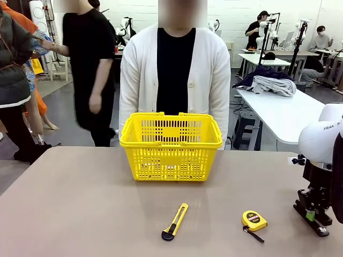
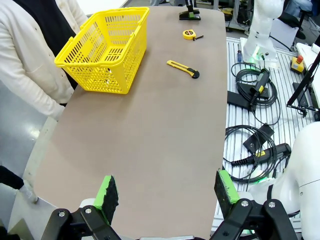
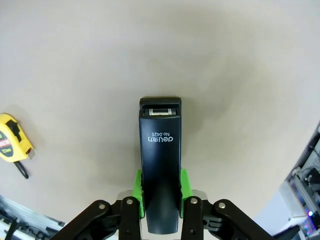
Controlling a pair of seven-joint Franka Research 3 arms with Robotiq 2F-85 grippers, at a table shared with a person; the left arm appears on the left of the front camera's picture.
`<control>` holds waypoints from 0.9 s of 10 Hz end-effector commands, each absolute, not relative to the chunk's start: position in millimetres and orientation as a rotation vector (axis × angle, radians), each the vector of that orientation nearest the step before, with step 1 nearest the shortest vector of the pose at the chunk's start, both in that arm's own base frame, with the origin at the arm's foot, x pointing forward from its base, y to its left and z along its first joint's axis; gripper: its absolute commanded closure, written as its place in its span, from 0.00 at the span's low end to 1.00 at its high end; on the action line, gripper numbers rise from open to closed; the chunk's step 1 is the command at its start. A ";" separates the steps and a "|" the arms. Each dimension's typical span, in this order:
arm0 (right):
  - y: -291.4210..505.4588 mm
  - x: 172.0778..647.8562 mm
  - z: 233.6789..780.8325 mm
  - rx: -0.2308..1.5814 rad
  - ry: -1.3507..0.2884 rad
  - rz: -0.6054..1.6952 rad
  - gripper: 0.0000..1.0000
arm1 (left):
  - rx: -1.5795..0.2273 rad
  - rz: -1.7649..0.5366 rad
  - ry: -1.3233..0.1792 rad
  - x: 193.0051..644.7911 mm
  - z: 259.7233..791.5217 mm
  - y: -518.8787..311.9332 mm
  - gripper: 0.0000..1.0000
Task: Place the items the person wants into the basket.
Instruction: Pick up the item the person points to and place it in the Market Basket.
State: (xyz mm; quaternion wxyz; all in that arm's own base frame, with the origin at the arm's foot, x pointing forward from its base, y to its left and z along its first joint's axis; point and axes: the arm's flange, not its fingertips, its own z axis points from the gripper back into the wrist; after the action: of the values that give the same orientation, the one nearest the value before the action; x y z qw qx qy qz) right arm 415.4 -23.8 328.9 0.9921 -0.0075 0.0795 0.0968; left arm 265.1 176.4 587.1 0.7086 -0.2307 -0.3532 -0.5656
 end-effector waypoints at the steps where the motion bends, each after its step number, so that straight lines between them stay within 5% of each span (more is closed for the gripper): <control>1: -24.0 407.6 346.2 -0.068 0.148 0.171 1.00 | -0.521 -1.271 -0.811 265.2 588.3 177.9 0.00; 9: 3.6 369.2 592.7 0.047 0.057 0.232 1.00 | -0.521 -1.271 -0.811 265.2 588.3 177.9 0.00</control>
State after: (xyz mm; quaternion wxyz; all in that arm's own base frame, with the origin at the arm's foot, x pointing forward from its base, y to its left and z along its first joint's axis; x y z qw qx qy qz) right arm 355.9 -1.3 595.1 0.9920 0.0178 0.0252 0.1221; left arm 265.1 176.6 586.9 0.7090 -0.2307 -0.3529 -0.5653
